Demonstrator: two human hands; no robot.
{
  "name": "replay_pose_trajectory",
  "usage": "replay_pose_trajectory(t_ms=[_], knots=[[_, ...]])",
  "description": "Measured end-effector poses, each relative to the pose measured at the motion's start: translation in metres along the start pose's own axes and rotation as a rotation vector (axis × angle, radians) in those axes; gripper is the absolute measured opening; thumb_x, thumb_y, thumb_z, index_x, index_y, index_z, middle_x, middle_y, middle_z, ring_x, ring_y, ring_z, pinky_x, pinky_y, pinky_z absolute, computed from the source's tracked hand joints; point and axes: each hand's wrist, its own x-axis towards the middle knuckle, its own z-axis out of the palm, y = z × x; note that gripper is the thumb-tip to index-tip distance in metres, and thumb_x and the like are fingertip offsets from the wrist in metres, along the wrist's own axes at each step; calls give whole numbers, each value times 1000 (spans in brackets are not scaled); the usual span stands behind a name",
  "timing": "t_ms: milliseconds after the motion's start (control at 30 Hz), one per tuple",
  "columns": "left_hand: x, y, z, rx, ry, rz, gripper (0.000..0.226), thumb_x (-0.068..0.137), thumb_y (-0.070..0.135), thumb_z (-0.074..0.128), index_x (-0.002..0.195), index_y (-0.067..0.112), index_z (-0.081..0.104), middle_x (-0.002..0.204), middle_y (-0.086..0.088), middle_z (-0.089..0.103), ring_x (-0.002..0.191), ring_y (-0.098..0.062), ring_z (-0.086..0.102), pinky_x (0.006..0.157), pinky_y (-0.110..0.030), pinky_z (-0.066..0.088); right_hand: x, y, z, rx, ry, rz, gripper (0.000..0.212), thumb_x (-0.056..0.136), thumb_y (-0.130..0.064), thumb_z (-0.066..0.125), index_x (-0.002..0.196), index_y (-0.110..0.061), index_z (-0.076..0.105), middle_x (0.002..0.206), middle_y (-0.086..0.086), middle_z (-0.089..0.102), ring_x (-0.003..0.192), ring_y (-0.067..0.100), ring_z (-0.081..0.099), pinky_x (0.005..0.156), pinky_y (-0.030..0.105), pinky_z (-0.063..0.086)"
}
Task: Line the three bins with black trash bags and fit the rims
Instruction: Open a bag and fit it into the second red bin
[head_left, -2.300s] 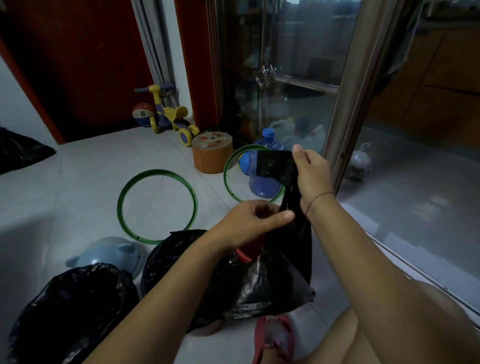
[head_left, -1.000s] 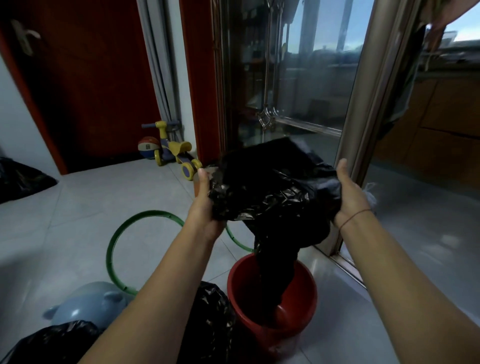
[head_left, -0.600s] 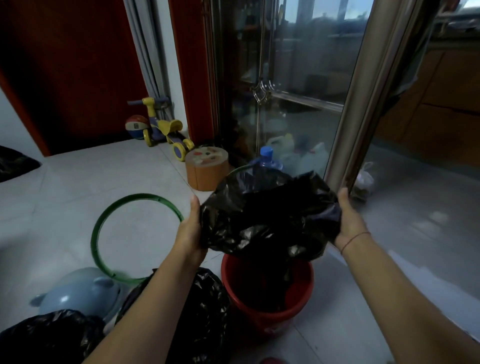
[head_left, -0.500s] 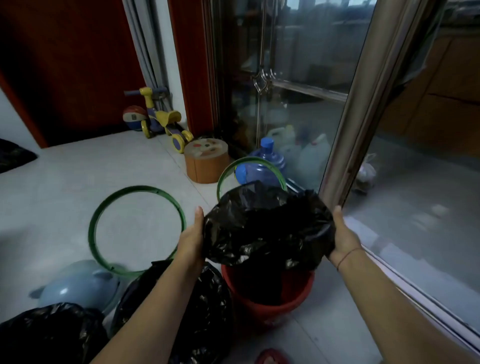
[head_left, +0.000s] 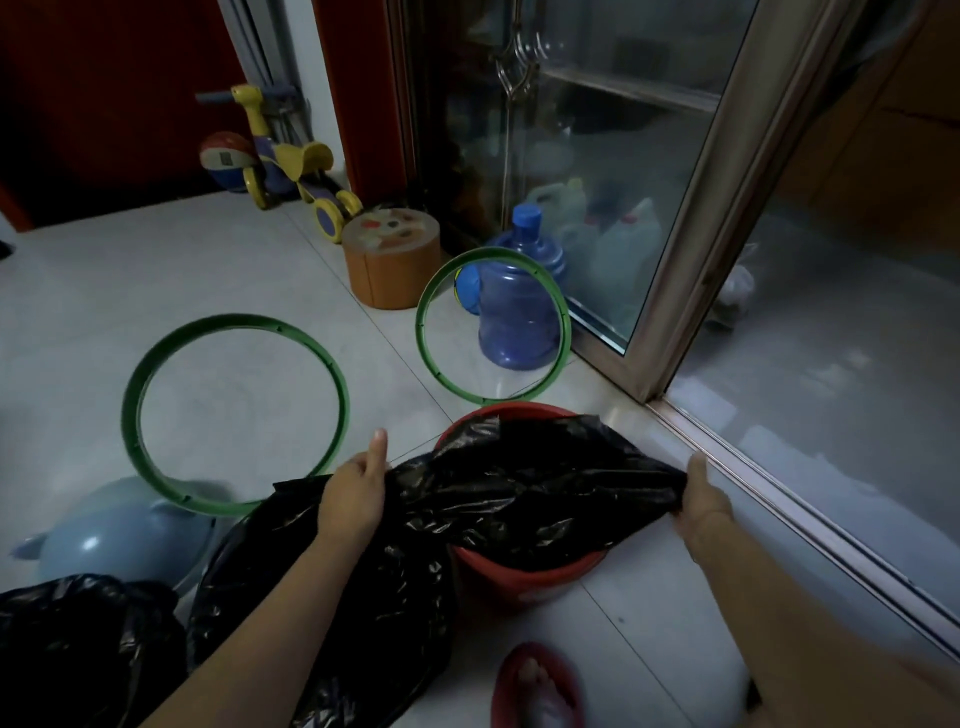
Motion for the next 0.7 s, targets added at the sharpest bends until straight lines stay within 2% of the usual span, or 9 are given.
replay_pose_trajectory(t_ms=[67,133,233,300,367,467,533,600,700], knots=[[-1,4,6,151,101,182,55,97,47,38,84,2,66,93,-19,63,93,-32,56,80,-36,36,-7,-13,5,-285,152,-210,66,92,-58,34,108,0,60,118,27,56,107,39,54,91,43,41],[-5,17,11,205,138,401,47,93,49,40,91,10,66,101,-10,60,99,-27,52,86,-39,35,-21,-28,12,-373,234,-542,54,91,-54,35,88,-5,59,100,24,53,96,35,51,81,38,38],[-15,38,25,220,-4,563,57,88,60,30,97,16,65,101,-2,61,96,-21,53,84,-38,39,-52,-40,31,-417,-4,-878,37,97,-35,42,86,-5,60,93,15,59,91,32,55,78,34,39],[-23,48,31,140,-152,470,65,86,71,25,102,20,62,102,0,65,97,-19,58,83,-35,44,-70,-36,42,-635,-285,-910,42,98,-42,35,93,-13,66,95,9,68,93,27,60,87,36,44],[-30,49,32,80,-260,408,71,80,76,21,98,22,62,97,2,68,94,-18,61,84,-37,47,-81,-31,43,-833,-458,-880,54,95,-54,25,98,-23,69,94,0,72,96,19,63,97,35,41],[-44,46,26,33,-482,382,73,77,82,18,89,29,67,83,11,68,84,-2,62,82,-30,48,-89,-33,29,-854,-630,-771,68,79,-72,14,86,-32,69,72,0,71,85,13,65,92,25,38],[-54,41,23,46,-641,361,78,73,86,17,89,33,71,90,16,69,88,7,61,86,-21,45,-90,-33,17,-847,-753,-716,70,79,-72,13,80,-30,69,54,2,63,72,16,67,90,22,40],[-63,33,22,121,-758,370,89,68,91,12,96,31,72,104,12,70,100,1,60,94,-23,43,-89,-31,6,-918,-864,-657,72,82,-69,12,78,-27,70,49,0,58,69,17,67,94,22,40],[-71,25,25,332,-872,384,90,72,85,7,103,28,70,111,0,70,108,-14,60,100,-32,41,-83,-20,-7,-1102,-901,-595,80,80,-67,9,78,-22,75,64,0,65,82,12,66,101,27,38]])
